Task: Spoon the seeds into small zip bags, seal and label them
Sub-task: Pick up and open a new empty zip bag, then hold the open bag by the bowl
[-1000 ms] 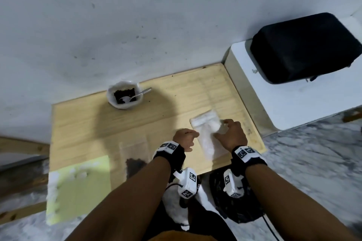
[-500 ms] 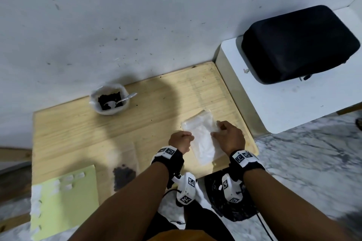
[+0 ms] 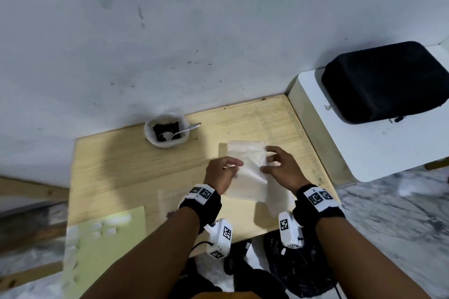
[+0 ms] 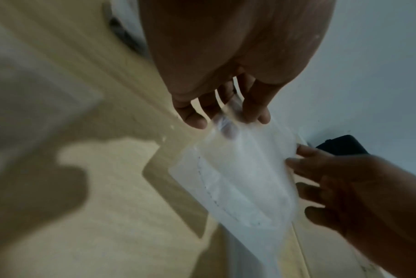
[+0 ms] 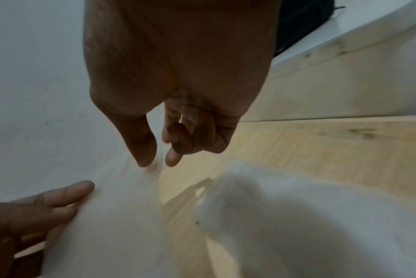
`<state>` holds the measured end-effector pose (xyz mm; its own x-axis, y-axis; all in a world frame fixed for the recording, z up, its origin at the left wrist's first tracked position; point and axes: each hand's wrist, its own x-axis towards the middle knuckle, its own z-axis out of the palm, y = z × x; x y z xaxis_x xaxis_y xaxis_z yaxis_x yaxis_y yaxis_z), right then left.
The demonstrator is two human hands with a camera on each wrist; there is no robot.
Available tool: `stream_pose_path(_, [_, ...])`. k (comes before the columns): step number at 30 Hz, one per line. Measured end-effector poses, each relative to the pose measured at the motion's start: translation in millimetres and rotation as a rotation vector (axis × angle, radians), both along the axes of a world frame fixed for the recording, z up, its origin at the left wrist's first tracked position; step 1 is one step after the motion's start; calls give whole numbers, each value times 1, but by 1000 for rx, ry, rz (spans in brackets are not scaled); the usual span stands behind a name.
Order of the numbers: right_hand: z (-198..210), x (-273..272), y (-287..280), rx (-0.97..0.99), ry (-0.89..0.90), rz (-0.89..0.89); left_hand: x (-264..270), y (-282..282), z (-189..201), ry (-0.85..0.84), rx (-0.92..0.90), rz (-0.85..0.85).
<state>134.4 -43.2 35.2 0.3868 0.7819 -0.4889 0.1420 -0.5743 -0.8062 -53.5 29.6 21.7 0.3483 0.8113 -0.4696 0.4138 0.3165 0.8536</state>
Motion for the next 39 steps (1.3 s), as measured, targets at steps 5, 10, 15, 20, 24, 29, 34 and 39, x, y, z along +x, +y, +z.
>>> stream_pose_path(5, [36, -46, 41, 53, 5, 43, -60, 34, 28, 70, 172, -174])
stream_pose_path(10, [61, -103, 75, -114, 178, 248, -120, 55, 47, 169, 418, 32])
stream_pose_path(15, [72, -164, 98, -27, 196, 373, -156, 62, 62, 203, 456, 196])
stream_pose_path(20, [74, -217, 115, 126, 220, 442, -188, 71, 61, 116, 330, 285])
stream_pose_path(24, [77, -232, 122, 126, 165, 478, -202, 77, 66, -139, 148, 349])
stream_pose_path(29, [74, -226, 124, 34, 294, 461, -211, 84, 64, -265, 38, 215])
stream_pose_path(34, [71, -212, 131, 14, 273, 424, -197, 88, 58, -197, 45, 196])
stream_pose_path(39, [69, -201, 144, 157, 51, 504, -174, 91, 65, -19, 169, 185])
